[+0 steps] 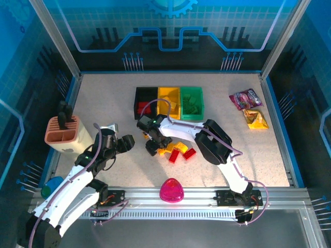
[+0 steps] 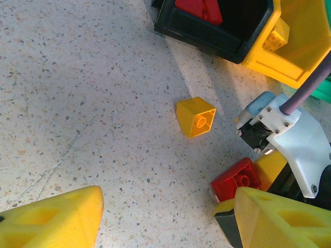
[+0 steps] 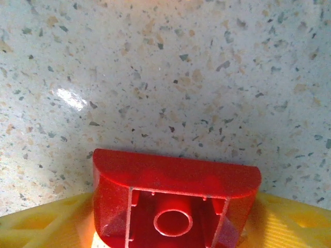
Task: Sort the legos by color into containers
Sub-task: Pick up the lego from the center of the table.
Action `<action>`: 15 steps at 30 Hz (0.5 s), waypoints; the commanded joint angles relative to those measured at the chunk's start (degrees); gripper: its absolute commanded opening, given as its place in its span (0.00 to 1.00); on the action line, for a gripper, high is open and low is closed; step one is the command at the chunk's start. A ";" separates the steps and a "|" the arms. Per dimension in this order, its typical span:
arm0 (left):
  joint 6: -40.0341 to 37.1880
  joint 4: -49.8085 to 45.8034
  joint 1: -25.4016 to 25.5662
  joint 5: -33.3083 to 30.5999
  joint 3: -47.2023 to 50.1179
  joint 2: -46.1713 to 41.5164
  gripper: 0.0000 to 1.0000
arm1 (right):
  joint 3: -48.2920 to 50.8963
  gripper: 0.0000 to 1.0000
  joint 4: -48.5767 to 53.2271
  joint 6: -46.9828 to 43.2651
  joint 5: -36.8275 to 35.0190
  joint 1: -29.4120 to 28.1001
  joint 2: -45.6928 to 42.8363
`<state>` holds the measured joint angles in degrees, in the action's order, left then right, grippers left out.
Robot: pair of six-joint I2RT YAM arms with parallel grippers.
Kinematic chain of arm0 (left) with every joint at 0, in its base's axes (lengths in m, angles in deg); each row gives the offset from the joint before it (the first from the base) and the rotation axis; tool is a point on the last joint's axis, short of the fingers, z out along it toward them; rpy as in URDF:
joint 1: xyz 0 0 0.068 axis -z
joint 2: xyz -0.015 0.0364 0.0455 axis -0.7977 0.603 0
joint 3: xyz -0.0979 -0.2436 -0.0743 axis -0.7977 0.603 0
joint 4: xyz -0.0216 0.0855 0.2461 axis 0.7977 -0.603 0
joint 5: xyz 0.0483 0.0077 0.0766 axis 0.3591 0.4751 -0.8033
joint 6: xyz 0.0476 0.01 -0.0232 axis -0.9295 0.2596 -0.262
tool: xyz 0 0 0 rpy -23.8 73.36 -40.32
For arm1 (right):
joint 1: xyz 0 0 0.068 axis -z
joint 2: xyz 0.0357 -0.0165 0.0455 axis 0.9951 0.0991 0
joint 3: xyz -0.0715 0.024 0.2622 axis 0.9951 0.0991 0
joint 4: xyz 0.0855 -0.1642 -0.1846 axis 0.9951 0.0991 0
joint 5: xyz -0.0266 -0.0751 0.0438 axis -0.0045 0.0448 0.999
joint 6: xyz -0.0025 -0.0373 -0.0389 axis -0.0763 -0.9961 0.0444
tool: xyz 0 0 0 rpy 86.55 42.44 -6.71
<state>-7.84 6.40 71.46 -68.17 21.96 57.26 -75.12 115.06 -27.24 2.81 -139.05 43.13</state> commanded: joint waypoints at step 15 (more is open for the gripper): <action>-1.39 -0.34 0.17 -1.18 0.10 -0.03 0.68 | -1.12 0.65 -5.18 4.07 2.16 -0.63 4.54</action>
<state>-7.88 6.40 71.46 -68.41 21.96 57.28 -76.15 115.45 -24.29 2.88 -139.01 43.63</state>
